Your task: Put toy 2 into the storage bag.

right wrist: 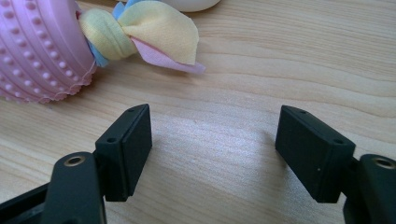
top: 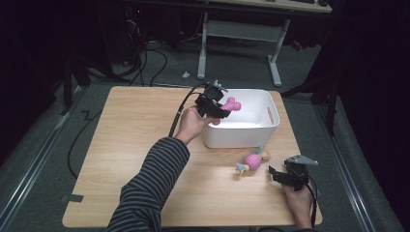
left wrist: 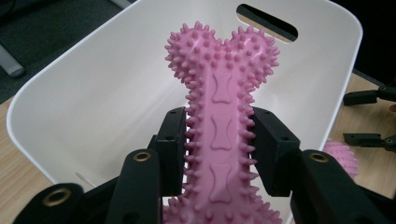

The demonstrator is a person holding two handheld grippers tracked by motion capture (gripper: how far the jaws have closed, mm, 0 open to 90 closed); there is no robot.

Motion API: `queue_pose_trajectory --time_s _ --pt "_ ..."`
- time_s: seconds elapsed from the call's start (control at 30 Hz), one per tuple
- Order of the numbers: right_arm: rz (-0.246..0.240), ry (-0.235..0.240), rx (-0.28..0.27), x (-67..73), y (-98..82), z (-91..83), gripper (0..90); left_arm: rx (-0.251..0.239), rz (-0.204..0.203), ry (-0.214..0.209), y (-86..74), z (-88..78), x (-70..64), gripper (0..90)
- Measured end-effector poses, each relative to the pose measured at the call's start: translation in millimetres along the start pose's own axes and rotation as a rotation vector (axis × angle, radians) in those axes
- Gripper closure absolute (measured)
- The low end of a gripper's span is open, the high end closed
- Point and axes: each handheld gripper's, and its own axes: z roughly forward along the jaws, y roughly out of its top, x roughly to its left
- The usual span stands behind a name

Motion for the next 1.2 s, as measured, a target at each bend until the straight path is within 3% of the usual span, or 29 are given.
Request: queue_pose_trajectory --time_s 0.4,1.2 --pt "0.000 0.000 0.001 0.0 0.0 -0.2 27.5 0.018 0.008 -0.002 -1.3 11.7 -3.9 58.1" --pt "0.000 0.000 0.000 0.0 0.0 0.0 27.4 0.053 0.015 0.022 -9.2 18.1 -1.2 57.8"
